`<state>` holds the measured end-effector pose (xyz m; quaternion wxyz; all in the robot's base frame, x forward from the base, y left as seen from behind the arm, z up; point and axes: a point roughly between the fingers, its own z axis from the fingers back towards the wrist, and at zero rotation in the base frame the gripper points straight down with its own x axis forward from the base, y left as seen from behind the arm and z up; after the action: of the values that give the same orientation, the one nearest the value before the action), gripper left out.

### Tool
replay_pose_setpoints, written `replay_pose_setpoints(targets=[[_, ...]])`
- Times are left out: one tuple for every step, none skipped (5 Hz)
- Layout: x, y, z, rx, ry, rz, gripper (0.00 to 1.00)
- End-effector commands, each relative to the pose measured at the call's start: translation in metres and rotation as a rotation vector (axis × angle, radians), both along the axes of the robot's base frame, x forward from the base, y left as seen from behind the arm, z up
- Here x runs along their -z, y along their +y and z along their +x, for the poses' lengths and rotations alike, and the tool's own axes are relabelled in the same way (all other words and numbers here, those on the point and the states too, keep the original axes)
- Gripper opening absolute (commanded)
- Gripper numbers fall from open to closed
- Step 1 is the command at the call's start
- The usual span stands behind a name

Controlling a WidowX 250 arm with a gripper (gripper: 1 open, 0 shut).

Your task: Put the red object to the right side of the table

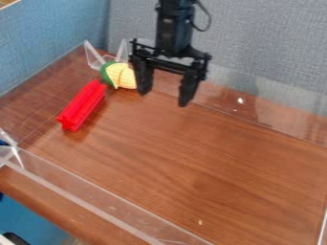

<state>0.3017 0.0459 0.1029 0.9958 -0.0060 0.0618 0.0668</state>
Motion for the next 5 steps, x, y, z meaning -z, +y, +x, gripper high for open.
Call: replay_pose_setpoints(targets=[[0.001, 0.029, 0.001, -0.028, -0.046, 0.005, 1.0], [0.013, 0.058, -0.001, -0.063, -0.061, 0.01, 1.0], [0.011, 0.093, -0.007, -0.099, -0.069, 0.02, 1.0], [0.01, 0.132, -0.015, -0.15, -0.082, 0.031, 1.0], [0.024, 0.136, -0.017, -0.12, -0.079, 0.037, 1.0]])
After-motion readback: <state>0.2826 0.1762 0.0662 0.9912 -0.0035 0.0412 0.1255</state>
